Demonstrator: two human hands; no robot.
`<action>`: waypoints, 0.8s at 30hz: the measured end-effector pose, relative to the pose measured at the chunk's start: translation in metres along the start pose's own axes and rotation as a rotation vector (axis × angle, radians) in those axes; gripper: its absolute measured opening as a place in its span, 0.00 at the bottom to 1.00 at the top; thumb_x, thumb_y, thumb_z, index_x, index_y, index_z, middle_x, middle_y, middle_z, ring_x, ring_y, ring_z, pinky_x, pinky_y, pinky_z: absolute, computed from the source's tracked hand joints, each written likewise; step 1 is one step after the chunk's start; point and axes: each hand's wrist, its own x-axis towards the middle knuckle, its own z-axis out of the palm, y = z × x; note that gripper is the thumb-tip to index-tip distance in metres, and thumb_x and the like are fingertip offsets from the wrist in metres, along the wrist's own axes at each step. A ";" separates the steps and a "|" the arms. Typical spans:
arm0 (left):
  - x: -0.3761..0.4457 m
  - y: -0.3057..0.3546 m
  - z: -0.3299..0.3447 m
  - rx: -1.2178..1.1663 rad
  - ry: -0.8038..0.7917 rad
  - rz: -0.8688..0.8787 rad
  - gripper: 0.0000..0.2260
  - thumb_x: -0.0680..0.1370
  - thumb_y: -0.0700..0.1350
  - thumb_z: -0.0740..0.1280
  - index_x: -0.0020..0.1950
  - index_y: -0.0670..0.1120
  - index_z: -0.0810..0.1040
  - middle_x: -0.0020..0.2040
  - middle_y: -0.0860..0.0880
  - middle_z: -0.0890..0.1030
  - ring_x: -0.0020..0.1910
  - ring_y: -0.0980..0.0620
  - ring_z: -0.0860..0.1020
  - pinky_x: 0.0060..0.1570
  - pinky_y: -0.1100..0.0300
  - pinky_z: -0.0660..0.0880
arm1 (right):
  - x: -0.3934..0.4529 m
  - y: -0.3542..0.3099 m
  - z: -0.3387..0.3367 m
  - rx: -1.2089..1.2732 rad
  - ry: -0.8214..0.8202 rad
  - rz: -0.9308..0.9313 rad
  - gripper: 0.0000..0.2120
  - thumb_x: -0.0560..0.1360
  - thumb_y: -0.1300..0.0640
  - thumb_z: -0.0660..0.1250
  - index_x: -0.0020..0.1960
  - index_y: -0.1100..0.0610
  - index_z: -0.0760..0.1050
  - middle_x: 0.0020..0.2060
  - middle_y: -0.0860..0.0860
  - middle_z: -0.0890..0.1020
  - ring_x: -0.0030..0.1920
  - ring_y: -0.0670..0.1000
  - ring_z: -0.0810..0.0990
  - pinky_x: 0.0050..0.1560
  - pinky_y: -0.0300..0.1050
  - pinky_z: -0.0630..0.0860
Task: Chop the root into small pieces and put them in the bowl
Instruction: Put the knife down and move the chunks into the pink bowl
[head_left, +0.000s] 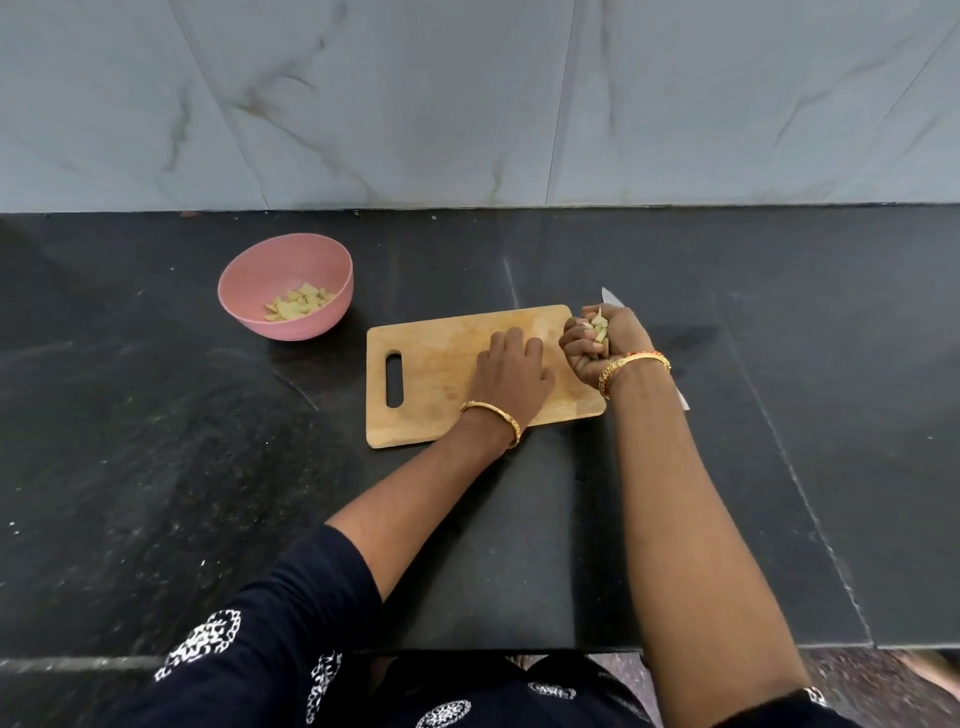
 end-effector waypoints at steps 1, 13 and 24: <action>0.003 -0.005 -0.001 0.010 -0.012 -0.030 0.18 0.79 0.53 0.57 0.61 0.41 0.70 0.59 0.42 0.71 0.57 0.43 0.69 0.50 0.53 0.70 | 0.000 0.000 0.000 0.003 -0.005 0.002 0.16 0.76 0.62 0.53 0.30 0.57 0.61 0.21 0.50 0.66 0.16 0.45 0.62 0.13 0.33 0.56; 0.021 -0.022 -0.003 0.165 -0.065 0.048 0.11 0.82 0.40 0.53 0.61 0.38 0.68 0.58 0.39 0.73 0.56 0.42 0.72 0.49 0.54 0.74 | -0.003 0.002 0.003 -0.020 -0.013 -0.017 0.16 0.77 0.62 0.53 0.31 0.58 0.61 0.21 0.51 0.67 0.16 0.45 0.63 0.13 0.33 0.57; 0.029 -0.024 -0.010 -0.133 -0.099 -0.155 0.11 0.79 0.40 0.56 0.51 0.37 0.77 0.48 0.39 0.79 0.48 0.41 0.78 0.44 0.52 0.73 | 0.016 0.023 0.010 -0.097 0.011 0.025 0.17 0.79 0.58 0.53 0.31 0.57 0.62 0.21 0.51 0.67 0.16 0.45 0.63 0.12 0.32 0.57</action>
